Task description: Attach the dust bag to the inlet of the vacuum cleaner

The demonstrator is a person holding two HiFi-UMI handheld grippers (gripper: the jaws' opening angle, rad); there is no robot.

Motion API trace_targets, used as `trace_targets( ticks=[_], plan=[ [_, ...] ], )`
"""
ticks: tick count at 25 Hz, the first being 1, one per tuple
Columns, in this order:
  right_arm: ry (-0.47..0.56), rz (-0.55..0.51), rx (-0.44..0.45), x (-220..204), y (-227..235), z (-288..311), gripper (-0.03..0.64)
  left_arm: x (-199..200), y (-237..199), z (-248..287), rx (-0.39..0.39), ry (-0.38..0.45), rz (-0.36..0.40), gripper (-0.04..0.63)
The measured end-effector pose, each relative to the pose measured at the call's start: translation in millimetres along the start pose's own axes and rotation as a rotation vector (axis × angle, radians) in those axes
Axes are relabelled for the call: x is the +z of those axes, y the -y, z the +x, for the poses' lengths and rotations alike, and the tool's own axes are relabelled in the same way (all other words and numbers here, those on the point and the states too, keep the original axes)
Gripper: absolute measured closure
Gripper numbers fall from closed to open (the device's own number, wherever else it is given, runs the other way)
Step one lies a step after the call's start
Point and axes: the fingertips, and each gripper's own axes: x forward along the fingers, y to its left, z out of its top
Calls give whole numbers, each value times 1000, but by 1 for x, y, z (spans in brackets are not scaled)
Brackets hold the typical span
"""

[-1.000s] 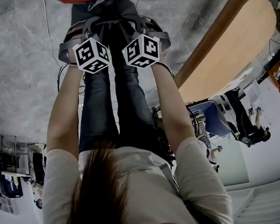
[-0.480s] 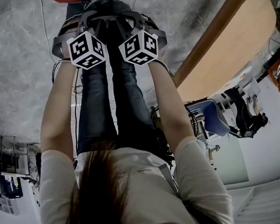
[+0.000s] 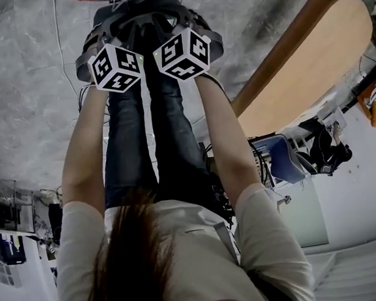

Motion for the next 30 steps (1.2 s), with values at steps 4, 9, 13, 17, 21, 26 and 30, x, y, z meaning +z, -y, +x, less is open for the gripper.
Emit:
trace_targets(
  ticks=[4,9,13,17,21,26,30],
  plan=[
    [32,38,-20,-2,-1,0,575,0,-1,1,-19,-9,1,509],
    [75,152,-83,-8,0,-2,575,7,-2,3,-65,-20,104,506],
    [81,192,-100,-7,1,-3,575,9,-5,1,-46,-4,63,505],
    [59,172,-75,-3,7,-1,572,7,-4,0,9,51,-57,505],
    [41,102,-39,2,8,3,571,2,-5,1,33,74,-166,506],
    [113,245,-108,-2,6,-2,572,6,-7,0,-38,50,-91,506],
    [145,324,-147,-7,5,-5,572,9,-7,1,-83,26,-10,504]
  ],
)
